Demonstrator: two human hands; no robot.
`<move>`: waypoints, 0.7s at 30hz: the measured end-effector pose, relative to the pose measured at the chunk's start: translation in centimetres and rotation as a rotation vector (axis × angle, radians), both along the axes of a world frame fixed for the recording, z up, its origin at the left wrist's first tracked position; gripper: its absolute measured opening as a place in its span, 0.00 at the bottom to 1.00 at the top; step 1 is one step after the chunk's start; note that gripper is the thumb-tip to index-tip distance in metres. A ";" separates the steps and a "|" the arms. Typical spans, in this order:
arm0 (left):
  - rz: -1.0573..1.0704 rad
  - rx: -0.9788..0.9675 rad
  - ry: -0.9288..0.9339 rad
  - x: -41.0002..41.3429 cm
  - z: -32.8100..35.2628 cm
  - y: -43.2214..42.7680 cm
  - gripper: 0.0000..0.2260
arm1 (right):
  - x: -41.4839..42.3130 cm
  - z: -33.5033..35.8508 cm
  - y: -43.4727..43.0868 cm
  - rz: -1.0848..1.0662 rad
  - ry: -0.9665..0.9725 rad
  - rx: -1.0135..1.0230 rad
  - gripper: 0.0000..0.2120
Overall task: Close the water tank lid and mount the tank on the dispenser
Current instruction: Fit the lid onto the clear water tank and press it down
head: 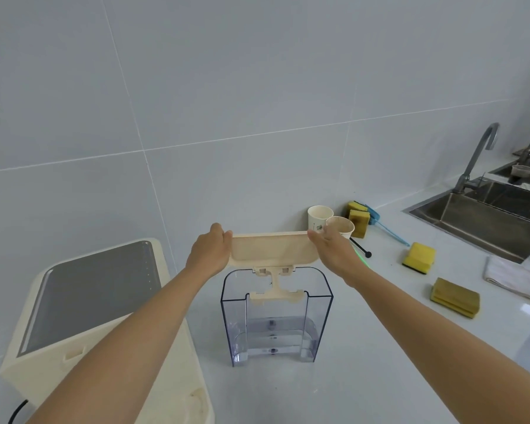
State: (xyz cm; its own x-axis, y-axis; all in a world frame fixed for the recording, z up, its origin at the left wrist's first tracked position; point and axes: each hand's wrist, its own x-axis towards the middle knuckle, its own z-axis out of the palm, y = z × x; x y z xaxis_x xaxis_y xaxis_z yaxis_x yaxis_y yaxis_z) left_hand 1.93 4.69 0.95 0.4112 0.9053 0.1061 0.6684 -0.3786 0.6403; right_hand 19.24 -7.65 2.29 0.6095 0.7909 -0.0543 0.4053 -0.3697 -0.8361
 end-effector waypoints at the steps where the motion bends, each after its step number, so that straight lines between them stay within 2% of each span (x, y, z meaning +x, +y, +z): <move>1: -0.006 0.003 -0.015 -0.2 0.0 -0.3 0.11 | -0.2 -0.1 -0.4 0.002 -0.019 -0.005 0.18; 7: -0.037 0.086 -0.005 -1.7 -0.3 -2.5 0.12 | -1.7 -1.5 -3.0 -0.018 -0.142 0.037 0.22; 11: -0.061 0.201 0.096 -2.4 -1.4 -4.1 0.13 | -2.6 -2.9 -4.8 -0.028 -0.148 0.060 0.21; 16: -0.118 0.330 0.225 -3.3 -3.0 -5.3 0.09 | -3.8 -4.2 -6.4 -0.011 -0.191 0.025 0.22; 21: -0.133 0.418 0.317 -3.5 -3.9 -5.9 0.10 | -4.2 -5.4 -7.3 0.007 -0.212 -0.029 0.23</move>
